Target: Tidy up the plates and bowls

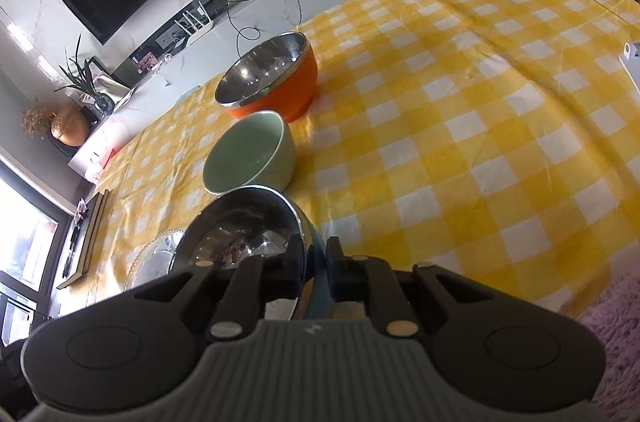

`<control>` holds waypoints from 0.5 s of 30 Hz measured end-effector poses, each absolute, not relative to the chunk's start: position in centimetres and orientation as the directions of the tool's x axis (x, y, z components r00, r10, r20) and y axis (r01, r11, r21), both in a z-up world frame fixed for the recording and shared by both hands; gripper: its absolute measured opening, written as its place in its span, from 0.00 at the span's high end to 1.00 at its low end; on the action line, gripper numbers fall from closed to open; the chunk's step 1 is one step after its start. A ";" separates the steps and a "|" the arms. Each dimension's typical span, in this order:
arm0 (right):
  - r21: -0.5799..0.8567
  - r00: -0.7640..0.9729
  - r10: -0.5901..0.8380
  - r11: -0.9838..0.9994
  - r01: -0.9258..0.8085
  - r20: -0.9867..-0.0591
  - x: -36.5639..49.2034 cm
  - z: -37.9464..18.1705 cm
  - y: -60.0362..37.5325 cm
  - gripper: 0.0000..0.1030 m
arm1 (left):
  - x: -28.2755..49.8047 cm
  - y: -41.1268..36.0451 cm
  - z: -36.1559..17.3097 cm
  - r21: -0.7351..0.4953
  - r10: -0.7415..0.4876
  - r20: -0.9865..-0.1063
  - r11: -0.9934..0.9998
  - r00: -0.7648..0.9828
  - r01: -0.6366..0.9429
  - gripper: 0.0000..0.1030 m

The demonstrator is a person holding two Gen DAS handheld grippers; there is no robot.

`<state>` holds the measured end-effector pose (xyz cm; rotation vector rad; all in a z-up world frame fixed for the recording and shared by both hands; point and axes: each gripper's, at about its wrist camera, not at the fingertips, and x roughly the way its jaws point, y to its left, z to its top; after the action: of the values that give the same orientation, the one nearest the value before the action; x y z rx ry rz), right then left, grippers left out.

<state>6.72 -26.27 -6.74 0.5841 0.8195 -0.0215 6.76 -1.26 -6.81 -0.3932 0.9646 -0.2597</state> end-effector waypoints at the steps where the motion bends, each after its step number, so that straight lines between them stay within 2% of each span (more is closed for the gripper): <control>1: 0.484 0.691 0.201 0.841 0.242 -0.694 6.9 -6.8 -26.3 0.90 | 6.8 -1.3 -6.9 -0.439 -0.388 -0.742 0.898 0.547 0.042 0.87; 15: 0.464 0.688 0.176 0.847 0.259 -0.704 7.7 -7.3 -26.4 0.92 | 7.4 -1.7 -7.1 -0.436 -0.399 -0.730 0.897 0.554 0.072 0.83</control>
<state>7.72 -26.37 -7.27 0.5747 0.8232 -0.0494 7.40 -1.70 -7.08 -0.3800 0.9474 -0.2862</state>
